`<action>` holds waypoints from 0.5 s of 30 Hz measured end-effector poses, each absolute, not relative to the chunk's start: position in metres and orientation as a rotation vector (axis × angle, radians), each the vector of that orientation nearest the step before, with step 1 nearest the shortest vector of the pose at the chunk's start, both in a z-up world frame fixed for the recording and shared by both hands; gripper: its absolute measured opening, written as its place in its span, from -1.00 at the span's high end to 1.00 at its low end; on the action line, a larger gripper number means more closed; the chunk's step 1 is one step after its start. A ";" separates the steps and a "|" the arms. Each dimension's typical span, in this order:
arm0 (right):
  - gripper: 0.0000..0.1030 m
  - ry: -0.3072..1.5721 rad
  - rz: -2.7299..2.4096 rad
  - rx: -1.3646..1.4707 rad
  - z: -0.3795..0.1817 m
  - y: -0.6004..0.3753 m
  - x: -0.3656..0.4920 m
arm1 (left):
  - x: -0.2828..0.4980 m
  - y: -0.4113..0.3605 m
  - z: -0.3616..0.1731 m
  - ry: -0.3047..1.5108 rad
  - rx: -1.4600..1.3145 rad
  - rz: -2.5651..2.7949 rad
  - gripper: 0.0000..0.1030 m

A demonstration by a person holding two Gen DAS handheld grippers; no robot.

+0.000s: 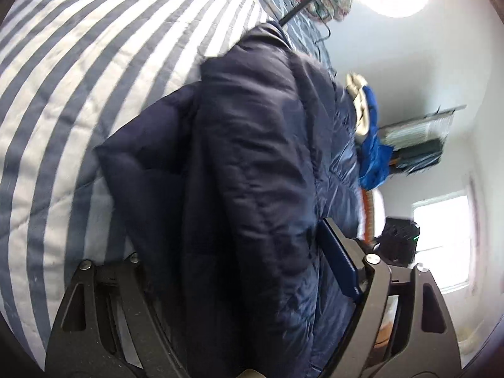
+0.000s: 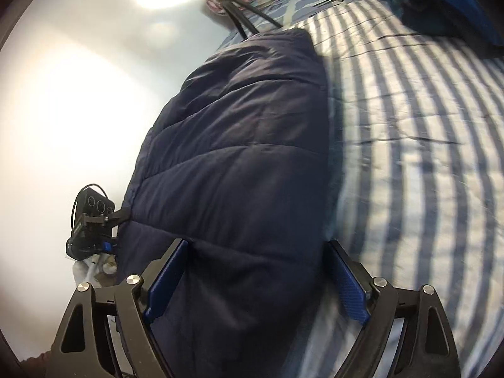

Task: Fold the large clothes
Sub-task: 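Grasp the folded jacket bundle with both grippers and lift it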

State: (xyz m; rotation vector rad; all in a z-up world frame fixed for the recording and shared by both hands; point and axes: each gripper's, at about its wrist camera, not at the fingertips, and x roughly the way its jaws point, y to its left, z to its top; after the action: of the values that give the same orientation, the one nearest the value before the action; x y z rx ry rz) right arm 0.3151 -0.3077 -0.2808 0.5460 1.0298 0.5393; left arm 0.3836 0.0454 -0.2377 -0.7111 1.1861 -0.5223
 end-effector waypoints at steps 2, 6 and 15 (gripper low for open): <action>-0.58 1.047 0.541 0.508 -0.280 -0.297 0.319 | 0.383 0.038 -0.233 1.187 -0.660 -0.506 -0.51; -0.42 1.064 0.515 0.461 -0.275 -0.288 0.320 | 0.378 0.028 -0.225 1.178 -0.566 -0.469 -0.23; 0.27 1.028 0.399 0.263 -0.231 -0.257 0.305 | 0.358 -0.017 -0.177 1.078 -0.323 -0.404 0.46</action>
State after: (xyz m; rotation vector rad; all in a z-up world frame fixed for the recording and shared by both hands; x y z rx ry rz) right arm 0.3047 -0.2572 -0.2310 0.2632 1.0284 0.3994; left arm 0.3576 -0.0166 -0.1768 -0.3229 1.0778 -0.4037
